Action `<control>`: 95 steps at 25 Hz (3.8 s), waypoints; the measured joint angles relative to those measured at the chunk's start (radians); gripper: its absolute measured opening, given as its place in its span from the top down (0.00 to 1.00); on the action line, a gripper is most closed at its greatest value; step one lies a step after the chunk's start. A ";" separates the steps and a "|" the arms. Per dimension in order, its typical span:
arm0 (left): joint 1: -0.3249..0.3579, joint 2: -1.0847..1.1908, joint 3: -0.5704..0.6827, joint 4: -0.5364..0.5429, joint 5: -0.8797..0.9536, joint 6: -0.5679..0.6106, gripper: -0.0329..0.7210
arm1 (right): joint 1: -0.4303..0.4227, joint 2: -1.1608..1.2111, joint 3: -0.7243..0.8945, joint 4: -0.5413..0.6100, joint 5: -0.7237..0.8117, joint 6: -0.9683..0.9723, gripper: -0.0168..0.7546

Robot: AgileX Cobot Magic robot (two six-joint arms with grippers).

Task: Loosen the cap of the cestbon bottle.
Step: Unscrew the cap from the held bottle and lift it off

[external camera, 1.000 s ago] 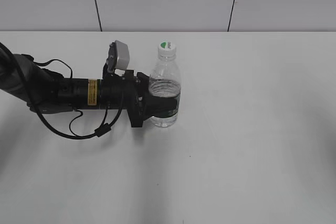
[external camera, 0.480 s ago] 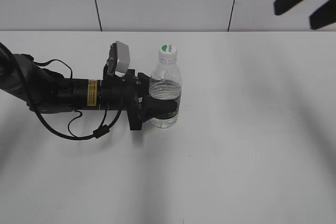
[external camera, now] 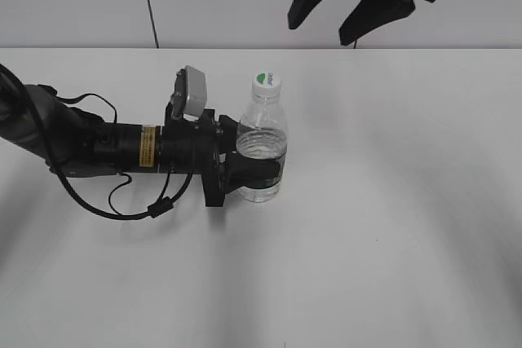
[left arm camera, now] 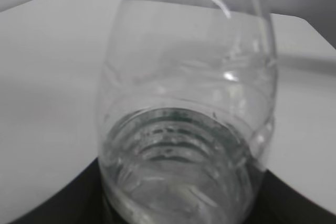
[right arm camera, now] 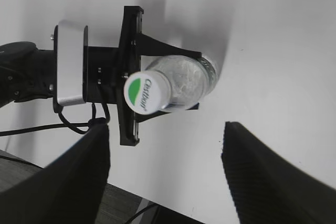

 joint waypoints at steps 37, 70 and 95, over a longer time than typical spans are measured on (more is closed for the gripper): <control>-0.017 0.000 0.000 0.002 0.001 0.000 0.45 | 0.109 0.202 -0.083 -0.088 0.008 0.050 0.46; -0.018 0.000 0.000 0.002 0.000 0.001 0.45 | 0.139 0.210 -0.094 -0.134 0.004 -0.208 0.58; -0.018 0.000 0.000 0.022 0.001 0.003 0.45 | 0.141 0.210 -0.098 -0.124 0.014 -1.337 0.58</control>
